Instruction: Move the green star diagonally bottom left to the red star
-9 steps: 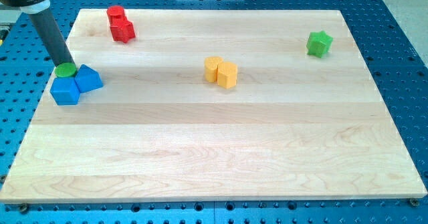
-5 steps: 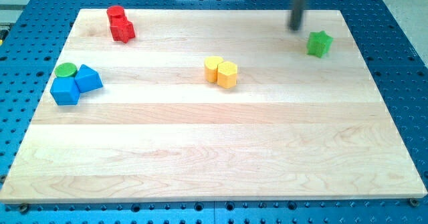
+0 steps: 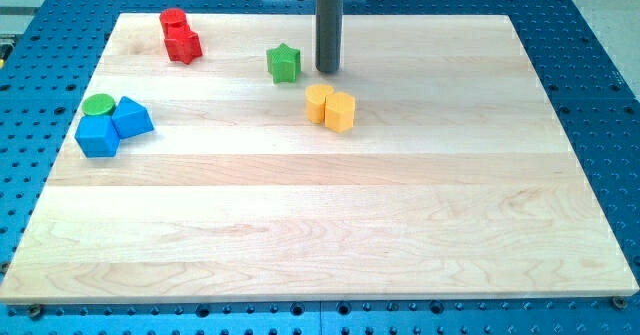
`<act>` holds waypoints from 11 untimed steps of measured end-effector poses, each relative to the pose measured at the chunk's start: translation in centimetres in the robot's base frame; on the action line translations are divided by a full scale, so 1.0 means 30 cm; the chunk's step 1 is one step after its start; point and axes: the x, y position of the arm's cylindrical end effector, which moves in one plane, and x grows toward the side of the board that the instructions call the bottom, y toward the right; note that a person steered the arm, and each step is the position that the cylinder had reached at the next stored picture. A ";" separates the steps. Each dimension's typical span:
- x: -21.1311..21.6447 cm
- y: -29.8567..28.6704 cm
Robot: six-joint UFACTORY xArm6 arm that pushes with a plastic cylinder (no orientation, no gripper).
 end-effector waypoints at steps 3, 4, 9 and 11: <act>0.031 -0.133; 0.111 -0.111; 0.141 -0.873; 0.099 -0.939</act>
